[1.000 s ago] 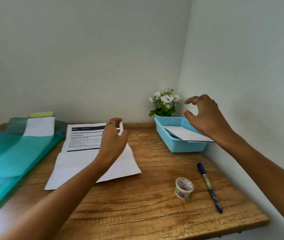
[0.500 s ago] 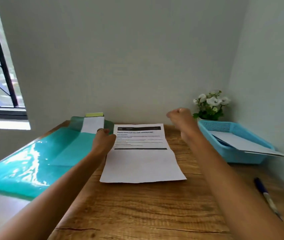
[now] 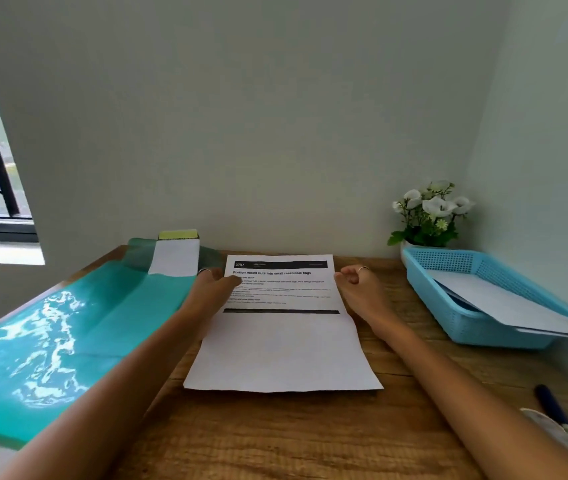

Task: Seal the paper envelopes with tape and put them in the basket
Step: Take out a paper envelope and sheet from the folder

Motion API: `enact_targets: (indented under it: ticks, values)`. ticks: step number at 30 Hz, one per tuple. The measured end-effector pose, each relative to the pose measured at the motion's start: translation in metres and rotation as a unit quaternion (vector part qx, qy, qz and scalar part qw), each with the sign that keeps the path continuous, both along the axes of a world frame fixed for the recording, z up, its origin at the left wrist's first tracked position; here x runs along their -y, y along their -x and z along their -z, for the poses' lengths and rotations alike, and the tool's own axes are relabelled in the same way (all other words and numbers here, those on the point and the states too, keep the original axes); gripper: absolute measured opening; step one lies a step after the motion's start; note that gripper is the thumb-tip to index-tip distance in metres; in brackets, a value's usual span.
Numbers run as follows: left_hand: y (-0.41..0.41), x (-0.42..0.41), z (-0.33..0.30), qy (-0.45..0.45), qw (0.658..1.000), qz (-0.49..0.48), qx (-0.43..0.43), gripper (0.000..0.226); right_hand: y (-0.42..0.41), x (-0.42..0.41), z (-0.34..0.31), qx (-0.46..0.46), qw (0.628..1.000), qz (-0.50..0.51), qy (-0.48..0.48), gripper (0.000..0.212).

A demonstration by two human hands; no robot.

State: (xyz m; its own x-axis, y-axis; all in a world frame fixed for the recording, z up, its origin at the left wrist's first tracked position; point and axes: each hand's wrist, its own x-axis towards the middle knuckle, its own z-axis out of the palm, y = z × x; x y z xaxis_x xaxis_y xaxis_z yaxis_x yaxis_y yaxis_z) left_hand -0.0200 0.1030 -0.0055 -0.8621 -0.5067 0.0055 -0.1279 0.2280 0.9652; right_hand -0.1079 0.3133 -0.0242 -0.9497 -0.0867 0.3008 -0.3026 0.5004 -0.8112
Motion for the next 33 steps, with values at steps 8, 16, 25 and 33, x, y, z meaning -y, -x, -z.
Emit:
enact_targets:
  ticks: [8,16,25,33]
  values:
    - [0.012,-0.002,0.008,0.003,1.0,0.002,-0.002,0.035,0.009,0.003,0.008,-0.008,0.998,-0.053,-0.034,0.041]
    - [0.004,-0.002,0.009,-0.127,0.992,-0.007,-0.017,0.044,0.004,-0.005,0.009,0.007,0.997,-0.079,0.01,0.04]
    - [-0.016,0.0,0.005,-0.193,0.981,-0.015,-0.011,0.026,-0.027,-0.024,0.008,0.026,0.992,-0.125,0.019,0.042]
    - [-0.034,-0.002,0.003,-0.098,0.994,0.028,0.035,0.016,-0.064,-0.036,0.001,-0.009,0.997,-0.057,0.055,0.05]
